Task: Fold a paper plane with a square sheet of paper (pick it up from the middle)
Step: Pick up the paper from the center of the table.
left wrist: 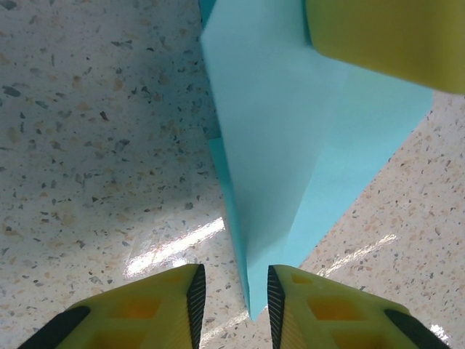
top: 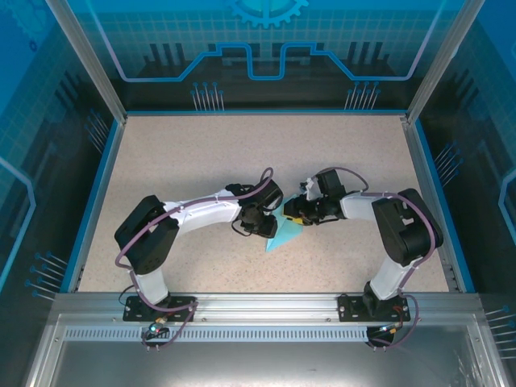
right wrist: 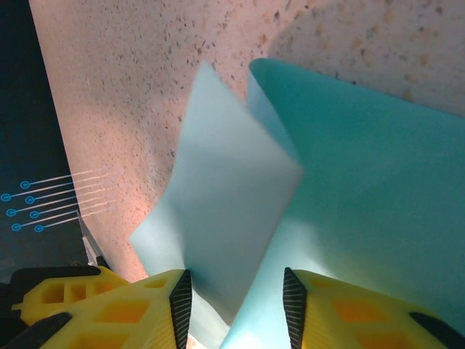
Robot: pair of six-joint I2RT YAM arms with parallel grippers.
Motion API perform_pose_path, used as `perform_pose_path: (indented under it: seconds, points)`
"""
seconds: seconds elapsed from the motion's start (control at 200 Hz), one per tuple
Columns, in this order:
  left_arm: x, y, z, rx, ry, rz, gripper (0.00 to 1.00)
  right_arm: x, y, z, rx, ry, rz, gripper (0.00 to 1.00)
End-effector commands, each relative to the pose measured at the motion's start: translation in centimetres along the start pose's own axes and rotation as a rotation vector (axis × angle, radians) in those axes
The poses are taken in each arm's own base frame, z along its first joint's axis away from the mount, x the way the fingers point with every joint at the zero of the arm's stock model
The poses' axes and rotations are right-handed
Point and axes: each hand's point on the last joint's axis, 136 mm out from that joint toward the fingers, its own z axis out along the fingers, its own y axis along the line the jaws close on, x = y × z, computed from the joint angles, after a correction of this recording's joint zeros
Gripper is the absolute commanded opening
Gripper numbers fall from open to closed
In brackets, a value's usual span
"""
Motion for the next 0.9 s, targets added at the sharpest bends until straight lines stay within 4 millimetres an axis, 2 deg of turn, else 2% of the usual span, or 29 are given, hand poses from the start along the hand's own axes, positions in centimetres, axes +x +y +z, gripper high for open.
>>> perform_pose_path:
  seconds: [0.0, 0.135, 0.225, 0.325, 0.575, 0.825, 0.845, 0.895]
  points:
    - [0.4, 0.4, -0.3, 0.014, 0.009, 0.006, 0.32, 0.0, 1.1, 0.7, -0.035, 0.014, -0.013, 0.4]
    - [0.4, 0.4, -0.8, 0.035, -0.008, -0.014, 0.35, 0.0, 0.8, 1.3, -0.034, 0.019, -0.009, 0.37]
    - [0.3, 0.3, -1.5, 0.061, -0.027, -0.032, 0.38, 0.0, 1.0, 1.5, -0.039, 0.017, -0.015, 0.3]
    - [0.3, 0.4, -2.2, 0.072, -0.042, -0.049, 0.43, -0.1, 1.3, 1.3, -0.028, 0.005, -0.024, 0.22]
    - [0.1, 0.2, -4.6, 0.083, -0.116, -0.052, 0.49, -0.2, 2.6, 0.2, 0.008, -0.019, -0.044, 0.08]
    - [0.1, -1.1, -7.2, 0.004, -0.253, 0.049, 0.52, 0.6, 3.6, -1.6, 0.111, -0.015, -0.038, 0.06]
    - [0.0, -1.2, -7.4, -0.007, -0.268, 0.058, 0.52, 0.0, 4.5, -1.9, 0.1, -0.027, -0.049, 0.06]
    - [-0.1, -1.6, -7.8, -0.032, -0.304, 0.083, 0.52, 0.0, 5.0, -2.1, 0.099, -0.031, -0.047, 0.06]
